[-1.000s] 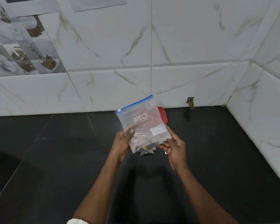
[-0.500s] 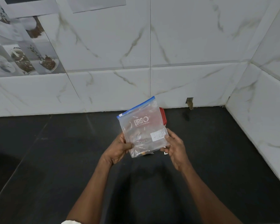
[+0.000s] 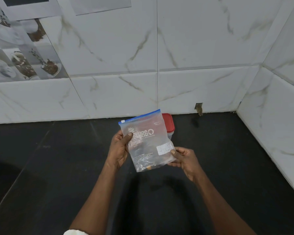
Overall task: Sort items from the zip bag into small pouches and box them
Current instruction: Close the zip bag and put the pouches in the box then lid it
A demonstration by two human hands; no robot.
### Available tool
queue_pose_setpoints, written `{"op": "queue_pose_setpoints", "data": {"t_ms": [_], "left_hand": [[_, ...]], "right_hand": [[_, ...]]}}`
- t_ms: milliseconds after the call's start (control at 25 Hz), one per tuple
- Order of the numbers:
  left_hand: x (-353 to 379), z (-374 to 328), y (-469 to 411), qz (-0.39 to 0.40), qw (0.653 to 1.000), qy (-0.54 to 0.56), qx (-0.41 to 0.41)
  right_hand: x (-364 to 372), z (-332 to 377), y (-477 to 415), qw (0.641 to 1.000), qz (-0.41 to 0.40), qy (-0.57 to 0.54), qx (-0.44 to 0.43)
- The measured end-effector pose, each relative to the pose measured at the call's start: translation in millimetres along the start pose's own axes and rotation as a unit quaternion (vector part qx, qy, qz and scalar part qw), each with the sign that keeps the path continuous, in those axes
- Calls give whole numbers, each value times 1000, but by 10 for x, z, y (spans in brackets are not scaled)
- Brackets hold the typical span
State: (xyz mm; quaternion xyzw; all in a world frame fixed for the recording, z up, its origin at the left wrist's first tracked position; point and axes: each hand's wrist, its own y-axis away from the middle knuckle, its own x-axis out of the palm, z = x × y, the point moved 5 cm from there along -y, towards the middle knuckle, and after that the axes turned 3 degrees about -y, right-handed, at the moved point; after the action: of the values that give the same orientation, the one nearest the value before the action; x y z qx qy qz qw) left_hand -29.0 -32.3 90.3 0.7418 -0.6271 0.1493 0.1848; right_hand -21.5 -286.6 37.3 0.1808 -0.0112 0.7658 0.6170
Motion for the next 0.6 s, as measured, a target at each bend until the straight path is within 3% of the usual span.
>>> {"op": "queue_pose_setpoints", "data": {"t_ms": [200,360,600], "left_hand": [[30,0,2,32,999,-17,-22],[-9,-13,6,42,998,-9,-36],[-24,29,-13,46,998,-22,-35]], "right_hand": [[58,101,-100,999,12,8,-40],[113,127,-93,999,32,-12,-12],[98,82,-94,996,-56,-55,-33]]}}
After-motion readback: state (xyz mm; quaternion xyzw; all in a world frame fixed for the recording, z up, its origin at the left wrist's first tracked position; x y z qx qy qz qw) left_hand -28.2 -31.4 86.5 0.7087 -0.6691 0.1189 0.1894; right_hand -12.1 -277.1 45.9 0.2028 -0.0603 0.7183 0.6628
